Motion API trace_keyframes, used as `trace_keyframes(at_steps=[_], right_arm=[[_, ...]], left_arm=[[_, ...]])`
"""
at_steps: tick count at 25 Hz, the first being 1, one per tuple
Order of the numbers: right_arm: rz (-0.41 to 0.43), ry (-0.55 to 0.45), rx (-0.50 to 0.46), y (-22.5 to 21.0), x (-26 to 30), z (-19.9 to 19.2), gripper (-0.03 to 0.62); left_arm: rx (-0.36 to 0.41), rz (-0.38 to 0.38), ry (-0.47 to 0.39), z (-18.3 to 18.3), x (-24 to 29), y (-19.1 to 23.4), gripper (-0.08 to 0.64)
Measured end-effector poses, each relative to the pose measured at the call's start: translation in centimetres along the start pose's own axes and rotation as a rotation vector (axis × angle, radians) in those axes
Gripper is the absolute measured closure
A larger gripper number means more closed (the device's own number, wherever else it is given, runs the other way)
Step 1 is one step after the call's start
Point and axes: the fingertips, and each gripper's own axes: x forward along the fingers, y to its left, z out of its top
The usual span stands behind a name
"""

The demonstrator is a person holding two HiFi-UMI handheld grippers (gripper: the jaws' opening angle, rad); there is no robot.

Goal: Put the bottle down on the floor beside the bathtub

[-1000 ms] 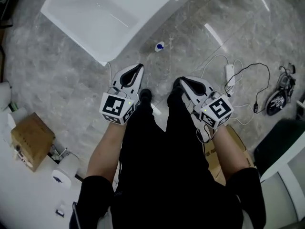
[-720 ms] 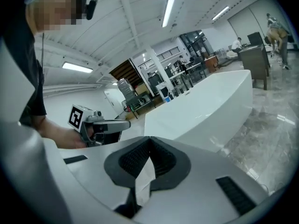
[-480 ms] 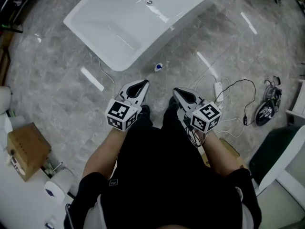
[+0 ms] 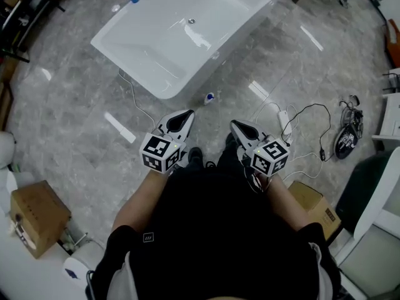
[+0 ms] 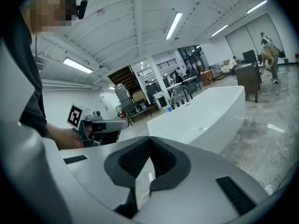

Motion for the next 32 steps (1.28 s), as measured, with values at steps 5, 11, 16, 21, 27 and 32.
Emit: trace_keyframes(at_steps=[5,11,16,21,27,32], right_arm=[[-0.076,-0.066,-0.043,1.2,-0.9,2.1,0.565],[-0.111,-0.196,-0.012,1.2,-4.7,5.9,0.565],[-0.131,-0.222,-0.070,1.2,-8.8,7.2,0.565],[-0.143,-0.175,-0.197,1.1,-14.3,5.8,0.565],[-0.122,-0.164,-0.292,1.7,-21.1,3.5,0.565],[-0.102,-0.221,-0.251,1.0,-23.4,3.7,0.565]], left_arm=[[0.012,0.000,-0.038,1.4,-2.3,0.3,0.545],[0.082,0.009,-0.079,4.1,-3.2,-2.0,0.544],[0.127,0.029,-0.057,5.5,-4.0,-5.2,0.543],[0.147,0.072,-0.098,7.7,-3.7,-9.5,0.543],[0.076,0.074,-0.151,8.2,-3.2,-16.9,0.543],[0.118,0.103,-0.170,7.9,-3.1,-20.2,0.543]])
